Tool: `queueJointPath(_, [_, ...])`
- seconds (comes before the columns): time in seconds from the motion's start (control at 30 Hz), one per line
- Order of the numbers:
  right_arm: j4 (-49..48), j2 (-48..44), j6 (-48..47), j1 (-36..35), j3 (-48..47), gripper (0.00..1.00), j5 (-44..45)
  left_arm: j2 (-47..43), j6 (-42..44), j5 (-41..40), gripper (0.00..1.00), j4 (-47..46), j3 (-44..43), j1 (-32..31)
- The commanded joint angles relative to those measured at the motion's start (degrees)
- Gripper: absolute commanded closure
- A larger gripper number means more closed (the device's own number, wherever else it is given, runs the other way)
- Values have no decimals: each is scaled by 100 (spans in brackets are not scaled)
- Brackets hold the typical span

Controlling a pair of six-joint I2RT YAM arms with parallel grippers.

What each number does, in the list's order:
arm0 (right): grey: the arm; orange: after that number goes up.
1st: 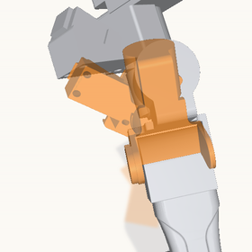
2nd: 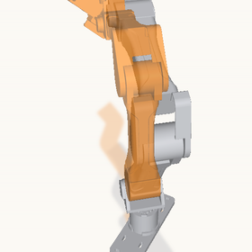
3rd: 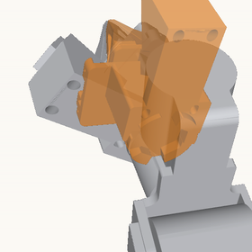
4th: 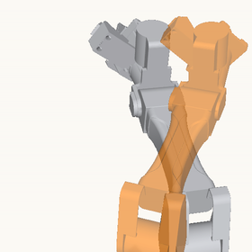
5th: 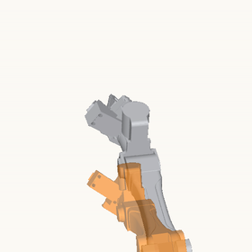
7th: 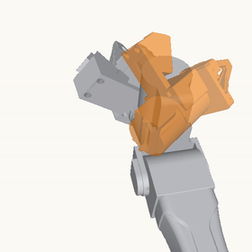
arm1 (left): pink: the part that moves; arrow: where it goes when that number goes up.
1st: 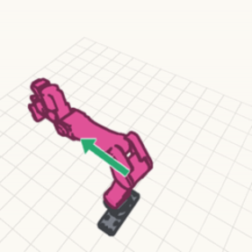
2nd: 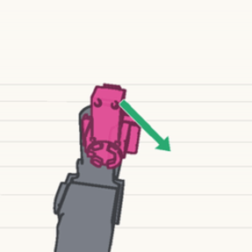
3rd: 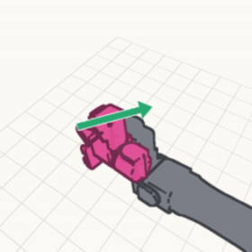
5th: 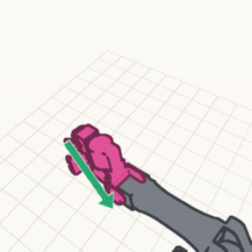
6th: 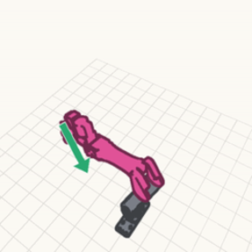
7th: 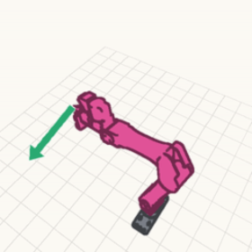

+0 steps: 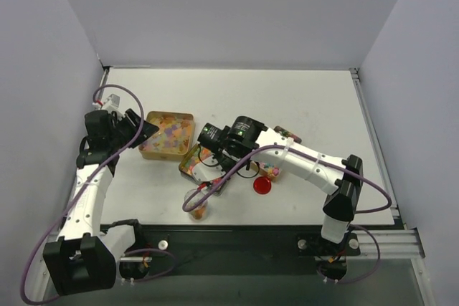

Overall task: Pack the candies
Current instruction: Place the fake candies in the packing bottle.

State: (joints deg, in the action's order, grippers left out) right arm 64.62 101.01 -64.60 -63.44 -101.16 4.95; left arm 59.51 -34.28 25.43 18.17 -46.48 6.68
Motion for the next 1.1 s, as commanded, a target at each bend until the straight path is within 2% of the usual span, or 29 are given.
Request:
queueJointPath(0.0, [639, 138, -140, -291, -386, 100, 454, -281, 0, -117, 46, -420, 148, 132])
queueJointPath(0.33, [1008, 498, -527, -687, -826, 100, 971, -686, -34, -144, 44, -534, 482, 281])
queueJointPath(0.77, [1334, 920, -624, -977, -1204, 100, 1737, -1327, -289, -108, 41, -745, 912, 633])
queueJointPath(1.07, [1492, 1272, -510, -1126, -1581, 100, 2045, -1591, -254, -135, 41, -684, 1071, 659])
